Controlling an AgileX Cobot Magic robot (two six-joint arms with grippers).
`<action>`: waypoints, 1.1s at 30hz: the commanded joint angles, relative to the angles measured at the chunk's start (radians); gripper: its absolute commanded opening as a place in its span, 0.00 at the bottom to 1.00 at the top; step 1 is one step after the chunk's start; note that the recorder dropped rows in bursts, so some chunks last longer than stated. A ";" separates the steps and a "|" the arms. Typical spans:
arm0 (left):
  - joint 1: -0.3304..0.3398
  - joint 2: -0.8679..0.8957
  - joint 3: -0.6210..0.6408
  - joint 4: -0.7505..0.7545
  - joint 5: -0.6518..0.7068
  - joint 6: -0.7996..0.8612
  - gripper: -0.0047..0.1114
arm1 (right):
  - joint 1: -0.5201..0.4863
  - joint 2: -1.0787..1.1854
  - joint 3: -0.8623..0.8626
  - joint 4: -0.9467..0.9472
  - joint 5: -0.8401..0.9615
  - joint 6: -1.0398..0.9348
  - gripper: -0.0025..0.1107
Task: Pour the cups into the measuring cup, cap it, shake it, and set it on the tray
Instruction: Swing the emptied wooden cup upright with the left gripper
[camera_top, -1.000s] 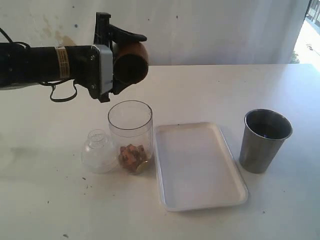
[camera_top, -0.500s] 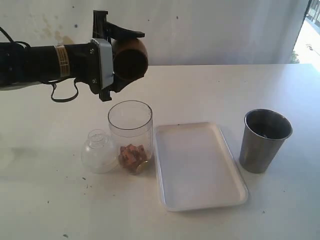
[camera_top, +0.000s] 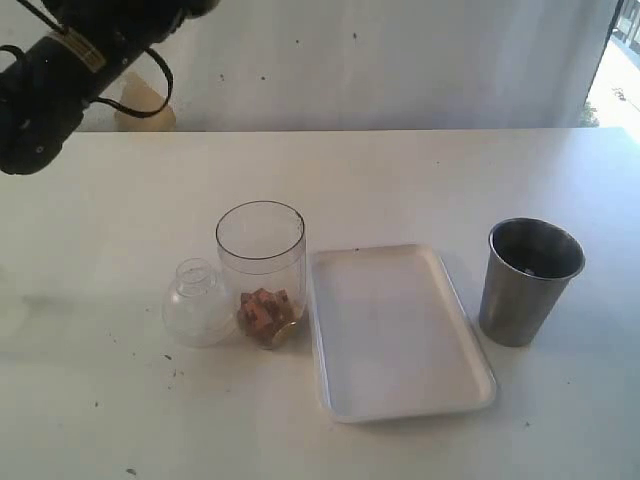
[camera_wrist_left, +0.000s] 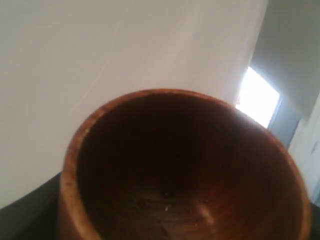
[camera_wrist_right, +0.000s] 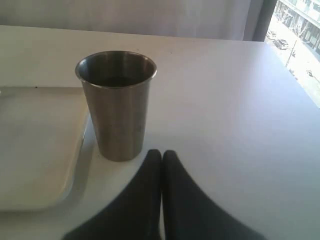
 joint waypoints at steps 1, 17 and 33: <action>-0.002 -0.020 -0.006 -0.040 -0.059 -0.239 0.04 | -0.006 -0.005 0.005 0.000 -0.008 0.003 0.02; -0.205 -0.020 -0.131 0.634 0.145 -0.320 0.04 | -0.006 -0.005 0.005 0.000 -0.008 0.003 0.02; -0.128 -0.083 -0.205 0.722 0.463 -0.468 0.04 | -0.006 -0.005 0.005 0.000 -0.008 0.003 0.02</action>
